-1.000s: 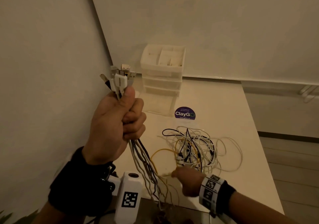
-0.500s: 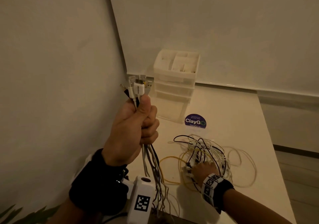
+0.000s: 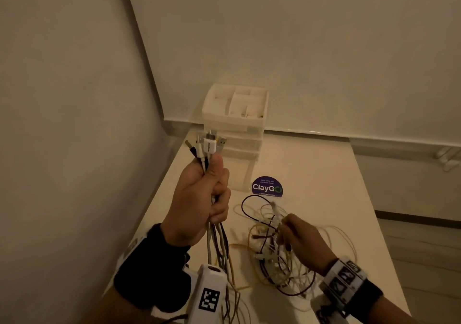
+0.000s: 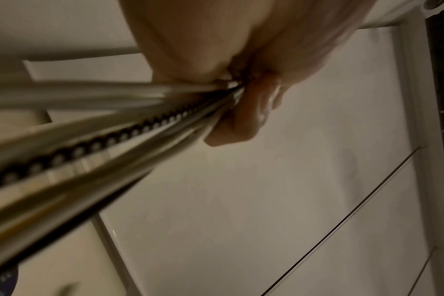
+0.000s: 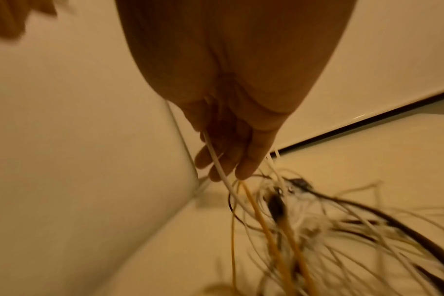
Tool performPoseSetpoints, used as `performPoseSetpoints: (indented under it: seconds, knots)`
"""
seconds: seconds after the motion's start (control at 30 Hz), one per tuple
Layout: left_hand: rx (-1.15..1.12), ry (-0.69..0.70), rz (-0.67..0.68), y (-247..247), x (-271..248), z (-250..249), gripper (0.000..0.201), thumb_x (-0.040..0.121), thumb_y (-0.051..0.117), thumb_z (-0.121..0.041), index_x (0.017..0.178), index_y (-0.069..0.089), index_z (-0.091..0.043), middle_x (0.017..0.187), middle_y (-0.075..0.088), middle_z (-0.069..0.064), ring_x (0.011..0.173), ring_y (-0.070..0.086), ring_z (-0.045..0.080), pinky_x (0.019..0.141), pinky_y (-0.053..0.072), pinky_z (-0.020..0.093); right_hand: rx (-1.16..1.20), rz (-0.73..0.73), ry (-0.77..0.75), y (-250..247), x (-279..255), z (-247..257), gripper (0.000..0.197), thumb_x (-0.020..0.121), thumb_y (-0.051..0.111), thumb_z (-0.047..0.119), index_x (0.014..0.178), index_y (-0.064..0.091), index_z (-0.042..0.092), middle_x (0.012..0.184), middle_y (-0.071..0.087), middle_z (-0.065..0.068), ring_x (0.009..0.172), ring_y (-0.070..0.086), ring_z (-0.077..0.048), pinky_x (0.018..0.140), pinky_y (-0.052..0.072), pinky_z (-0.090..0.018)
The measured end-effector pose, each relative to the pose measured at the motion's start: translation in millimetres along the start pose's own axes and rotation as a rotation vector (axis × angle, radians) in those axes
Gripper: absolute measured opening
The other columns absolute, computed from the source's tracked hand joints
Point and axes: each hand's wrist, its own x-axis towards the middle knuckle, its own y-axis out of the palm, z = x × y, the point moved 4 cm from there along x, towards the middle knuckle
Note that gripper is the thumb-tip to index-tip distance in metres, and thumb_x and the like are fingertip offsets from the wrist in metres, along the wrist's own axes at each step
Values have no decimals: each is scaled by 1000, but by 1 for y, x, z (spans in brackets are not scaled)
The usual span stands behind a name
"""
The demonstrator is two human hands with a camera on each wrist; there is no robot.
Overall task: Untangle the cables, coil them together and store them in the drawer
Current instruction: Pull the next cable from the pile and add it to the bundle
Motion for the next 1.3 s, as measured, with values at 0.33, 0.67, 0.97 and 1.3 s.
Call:
performPoseSetpoints:
  seconds: [0.33, 0.67, 0.97, 1.3]
  knots:
    - [47, 30, 64, 52, 45, 30, 30, 91, 59, -26, 78, 41, -6, 53, 23, -1, 38, 17, 11, 37, 19, 16, 709, -318, -267, -76, -15, 120, 25, 97, 53, 29, 90, 56, 4, 65, 57, -7, 55, 47, -27, 56, 42, -42]
    - [320, 73, -62, 75, 53, 43, 37, 97, 56, -25, 60, 58, -29, 48, 44, -9, 42, 41, 6, 42, 35, 15, 400, -475, -231, -80, -22, 134, 18, 94, 58, 15, 77, 56, 12, 60, 63, 11, 50, 57, -4, 52, 40, -13]
    - [252, 51, -107, 68, 55, 47, 42, 102, 38, -33, 69, 44, -8, 56, 38, 0, 45, 33, 12, 42, 30, 24, 298, -407, -229, -83, -18, 130, 26, 88, 60, 41, 72, 57, 21, 59, 65, 9, 49, 58, -7, 51, 45, -20]
    - [-24, 209, -178, 18, 64, -5, 38, 100, 35, -41, 71, 42, -17, 57, 34, -5, 38, 30, 10, 41, 41, 26, 407, -55, -252, -41, -2, 79, 23, 99, 52, 16, 85, 70, 15, 65, 61, 2, 60, 57, -7, 62, 47, -21]
